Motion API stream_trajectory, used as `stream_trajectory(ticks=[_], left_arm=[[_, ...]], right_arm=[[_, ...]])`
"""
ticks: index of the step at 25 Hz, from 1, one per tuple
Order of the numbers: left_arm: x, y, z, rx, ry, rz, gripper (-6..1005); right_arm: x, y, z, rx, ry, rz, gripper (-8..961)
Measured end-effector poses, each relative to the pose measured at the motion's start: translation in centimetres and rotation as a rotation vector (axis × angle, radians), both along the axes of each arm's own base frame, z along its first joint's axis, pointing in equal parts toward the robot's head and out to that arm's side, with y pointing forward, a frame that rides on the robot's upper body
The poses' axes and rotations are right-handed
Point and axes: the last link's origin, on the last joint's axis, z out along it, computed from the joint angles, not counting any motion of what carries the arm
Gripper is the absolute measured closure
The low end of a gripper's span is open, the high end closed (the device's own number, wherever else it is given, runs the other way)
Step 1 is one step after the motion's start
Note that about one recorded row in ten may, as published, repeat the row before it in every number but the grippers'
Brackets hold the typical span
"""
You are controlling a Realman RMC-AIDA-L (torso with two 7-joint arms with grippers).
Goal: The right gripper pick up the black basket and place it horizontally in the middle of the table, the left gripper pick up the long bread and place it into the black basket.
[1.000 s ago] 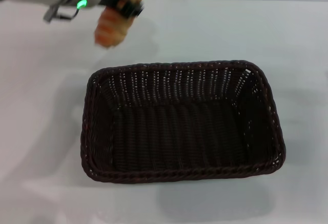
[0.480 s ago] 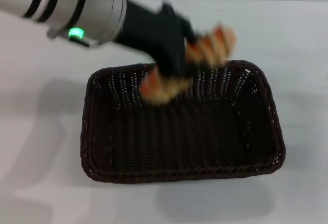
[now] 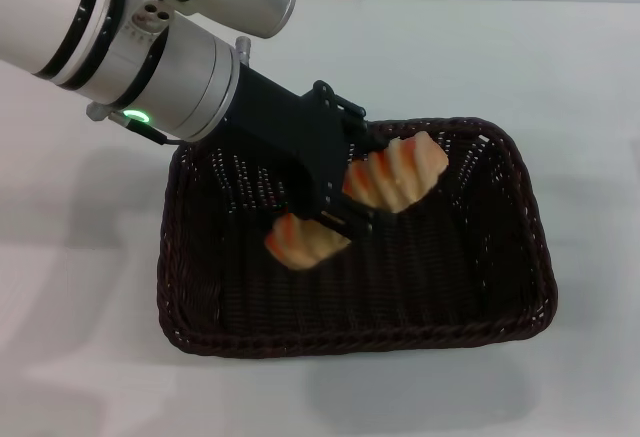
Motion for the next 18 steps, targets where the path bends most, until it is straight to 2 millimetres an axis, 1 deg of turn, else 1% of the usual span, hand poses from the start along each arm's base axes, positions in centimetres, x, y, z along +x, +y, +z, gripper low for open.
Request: stream_trajectory(ticks=[3,5,10,14,16,17,18], left_arm=[[0.0,0.0,0.0,-0.001,-0.001,0.0,473],[0.0,0.0,0.0,-0.001,-0.002,0.0,217],[0.1,0.1,-0.1,0.002,-0.007,-0.013,216],[0.3,0.6,0.3,0.042,-0.024,-0.027,214],[0.6,1.3,0.8,0.1,-0.05,-0.049,213],[0.6,2.3,1.6,0.207,-0.092,-0.07,213],[0.6,2.7,1.8,0.237,-0.102,-0.074,213]], right_arm=[[0.1,-0.2,0.0,0.001,0.0,-0.005,130],[0.2,-0.3,0.0,0.001,0.0,-0.008,131],[0.5,-0.4,-0.1,-0.002,-0.003,-0.017,131],[0.6,-0.5,-0.2,-0.006,-0.005,-0.021,131],[0.6,-0.4,-0.2,-0.007,-0.005,-0.021,131],[0.6,-0.4,-0.2,-0.008,-0.005,-0.021,131],[0.6,-0.4,-0.2,-0.009,-0.004,-0.02,131]])
